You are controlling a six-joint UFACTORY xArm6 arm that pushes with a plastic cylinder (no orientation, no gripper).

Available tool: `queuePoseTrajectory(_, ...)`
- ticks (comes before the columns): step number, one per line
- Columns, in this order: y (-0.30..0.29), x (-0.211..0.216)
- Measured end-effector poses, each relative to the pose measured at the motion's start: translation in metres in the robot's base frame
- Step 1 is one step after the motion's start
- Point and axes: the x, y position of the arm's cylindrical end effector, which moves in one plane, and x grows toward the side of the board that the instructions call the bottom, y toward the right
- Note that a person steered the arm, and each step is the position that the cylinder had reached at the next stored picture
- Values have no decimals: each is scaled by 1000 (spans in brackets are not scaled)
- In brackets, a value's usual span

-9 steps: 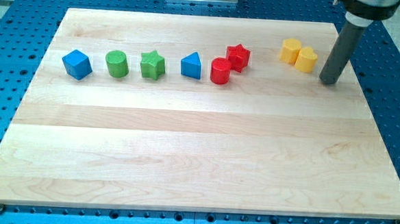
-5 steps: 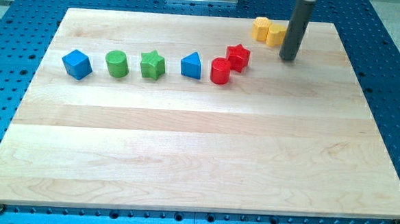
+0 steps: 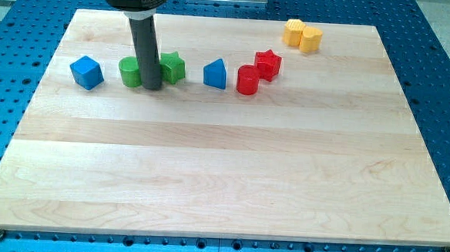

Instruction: Put the green star diagonally top right to the red star

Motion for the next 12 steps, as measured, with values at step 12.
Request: queuePoseTrajectory(12,181,-87)
